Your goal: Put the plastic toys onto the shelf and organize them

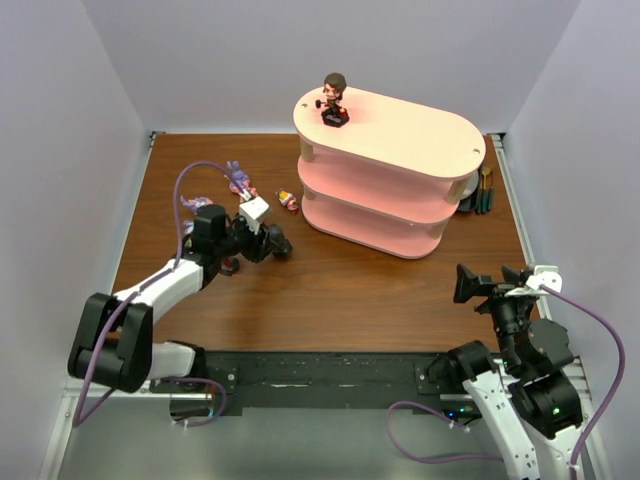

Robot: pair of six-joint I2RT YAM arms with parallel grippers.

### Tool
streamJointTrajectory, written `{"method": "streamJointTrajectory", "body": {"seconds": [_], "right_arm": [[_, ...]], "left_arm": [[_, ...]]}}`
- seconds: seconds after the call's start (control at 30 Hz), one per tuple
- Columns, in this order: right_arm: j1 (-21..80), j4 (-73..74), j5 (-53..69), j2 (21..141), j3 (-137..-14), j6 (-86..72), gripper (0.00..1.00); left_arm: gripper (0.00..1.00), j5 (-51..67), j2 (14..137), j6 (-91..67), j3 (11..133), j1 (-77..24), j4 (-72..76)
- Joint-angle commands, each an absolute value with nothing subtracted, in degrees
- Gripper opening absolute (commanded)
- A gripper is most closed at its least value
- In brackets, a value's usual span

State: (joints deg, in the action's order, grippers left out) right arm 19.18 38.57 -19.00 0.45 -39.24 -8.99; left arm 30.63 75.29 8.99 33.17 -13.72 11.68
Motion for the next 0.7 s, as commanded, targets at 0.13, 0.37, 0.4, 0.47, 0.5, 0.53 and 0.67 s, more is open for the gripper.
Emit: {"method": "streamJointTrajectory", "body": {"seconds": [0.13, 0.37, 0.4, 0.47, 0.5, 0.53, 0.67], "right_arm": [[19.3, 37.4, -20.3, -1.2, -39.6, -9.3, 0.99], [19.4, 37.4, -20.3, -1.2, -39.6, -9.3, 0.99], [19.3, 37.4, -20.2, -1.2, -39.6, -9.3, 0.99], [19.5, 37.5, -20.3, -1.1, -39.6, -9.3, 0.99], [19.3, 37.5, -20.1, -1.1, -39.7, -9.3, 0.99], [19.4, 37.6, -20.1, -1.1, -39.8, -9.3, 0.99], [19.3, 37.6, -19.8, -1.1, -39.8, -9.3, 0.99]], "left_arm": [[0.18, 24.8, 64.1, 1.0, 35.4, -15.4, 7.4], [0.09, 18.0, 53.7, -9.6, 41.6, -19.6, -6.0], [0.08, 15.9, 53.2, -10.3, 44.2, -20.5, -7.4], [0.08, 14.0, 52.4, -12.2, 46.7, -23.5, -10.9], [0.08, 12.1, 52.4, -13.1, 49.3, -24.3, -12.2], [0.08, 11.9, 52.6, -13.9, 50.5, -25.3, -13.4], [0.06, 13.1, 54.0, -20.2, 56.2, -26.4, -18.0]]}}
